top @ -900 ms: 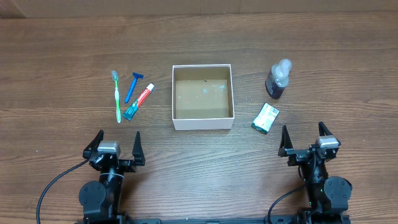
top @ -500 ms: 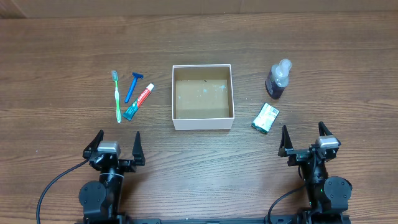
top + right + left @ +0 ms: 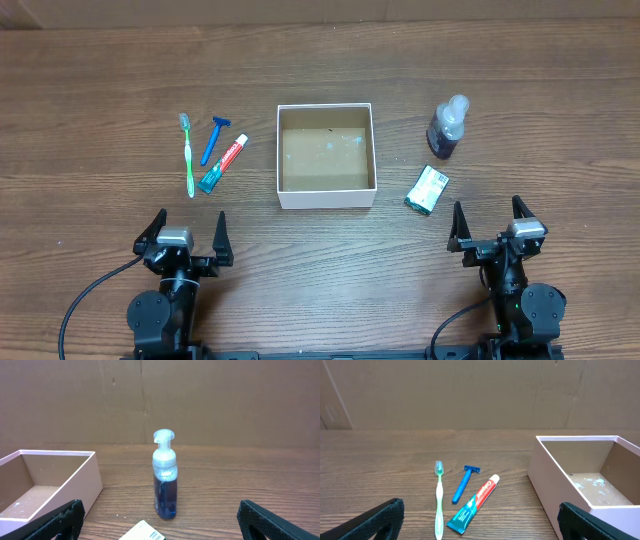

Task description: Pack container

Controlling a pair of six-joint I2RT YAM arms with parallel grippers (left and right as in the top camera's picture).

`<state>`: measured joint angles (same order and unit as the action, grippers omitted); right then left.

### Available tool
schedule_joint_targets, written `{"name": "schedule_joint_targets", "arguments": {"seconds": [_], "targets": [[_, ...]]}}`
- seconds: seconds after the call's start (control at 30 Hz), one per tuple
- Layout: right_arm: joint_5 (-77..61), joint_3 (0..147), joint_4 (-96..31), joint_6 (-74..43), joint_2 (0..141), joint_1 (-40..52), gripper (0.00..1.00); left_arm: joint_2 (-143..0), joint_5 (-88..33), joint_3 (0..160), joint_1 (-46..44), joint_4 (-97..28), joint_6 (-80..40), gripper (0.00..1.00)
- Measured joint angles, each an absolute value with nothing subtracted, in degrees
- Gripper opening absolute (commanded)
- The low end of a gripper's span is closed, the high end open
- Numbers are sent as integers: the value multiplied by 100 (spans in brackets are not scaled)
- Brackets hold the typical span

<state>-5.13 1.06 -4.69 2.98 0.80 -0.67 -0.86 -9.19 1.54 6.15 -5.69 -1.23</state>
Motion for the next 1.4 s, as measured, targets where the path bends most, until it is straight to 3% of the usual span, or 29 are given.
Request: {"name": "schedule_joint_targets", "arguments": {"seconds": [0.23, 0.47, 0.7, 0.87, 0.97, 1.07, 1.23, 1.4], "targets": [[-561, 106, -454, 272, 80, -64, 100, -86, -919, 154, 615, -569, -123, 100], [-1673, 106, -263, -279, 78, -67, 100, -86, -919, 154, 615, -569, -123, 100], [-1756, 1221, -1466, -484, 327, -67, 100, -86, -919, 154, 615, -569, -123, 100], [-1669, 3378, -2237, -464, 1890, -64, 100, -86, -919, 152, 615, -567, -123, 100], [-1706, 4847, -3072, -447, 3500, -64, 100, -86, -919, 152, 615, -563, -123, 100], [-1800, 6943, -4733, -438, 5577, -64, 100, -86, -919, 148, 615, -561, -123, 100], [-1909, 9454, -6090, -451, 7924, -67, 100, -75, -917, 145, 615, -554, -121, 100], [-1918, 9894, -5826, -403, 9074, -67, 98, -75, -917, 145, 615, -556, -121, 100]]}}
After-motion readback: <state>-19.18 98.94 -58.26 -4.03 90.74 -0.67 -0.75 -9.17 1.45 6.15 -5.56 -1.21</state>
